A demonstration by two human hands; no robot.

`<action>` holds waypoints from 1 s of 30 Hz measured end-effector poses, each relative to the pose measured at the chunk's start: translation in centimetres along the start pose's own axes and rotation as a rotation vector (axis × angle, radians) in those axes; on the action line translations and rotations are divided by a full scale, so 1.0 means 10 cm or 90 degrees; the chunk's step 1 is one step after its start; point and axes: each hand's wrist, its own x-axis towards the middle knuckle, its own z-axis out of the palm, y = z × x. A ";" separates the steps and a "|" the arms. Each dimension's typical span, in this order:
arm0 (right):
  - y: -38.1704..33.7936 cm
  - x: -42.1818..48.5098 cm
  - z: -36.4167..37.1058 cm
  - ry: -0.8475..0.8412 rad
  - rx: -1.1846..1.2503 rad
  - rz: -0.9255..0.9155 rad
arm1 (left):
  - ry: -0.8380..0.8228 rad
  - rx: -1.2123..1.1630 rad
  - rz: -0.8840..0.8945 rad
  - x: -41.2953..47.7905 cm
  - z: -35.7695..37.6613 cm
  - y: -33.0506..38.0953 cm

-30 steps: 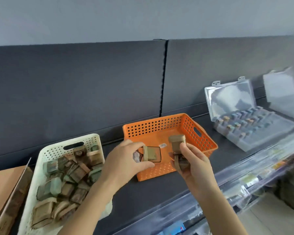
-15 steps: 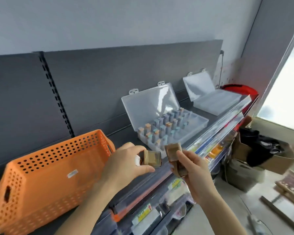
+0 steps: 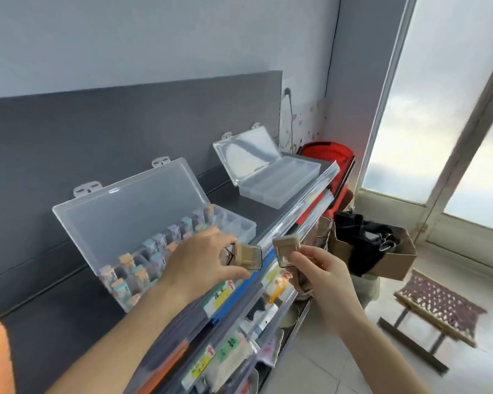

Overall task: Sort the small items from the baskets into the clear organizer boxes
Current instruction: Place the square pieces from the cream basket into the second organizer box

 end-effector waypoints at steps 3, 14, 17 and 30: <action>0.00 0.36 -0.16 0.004 0.008 0.002 | -0.008 -0.001 0.017 0.42 0.10 0.00; -0.11 2.21 -0.44 -0.046 -0.047 -0.021 | 0.034 -0.024 -0.003 2.18 0.46 -0.22; -0.17 2.66 -0.49 -0.062 -0.041 -0.023 | 0.046 -0.028 -0.045 2.55 0.52 -0.30; -0.03 4.35 -0.34 -0.274 -0.040 -0.003 | 0.055 0.083 -0.296 3.43 0.72 -0.55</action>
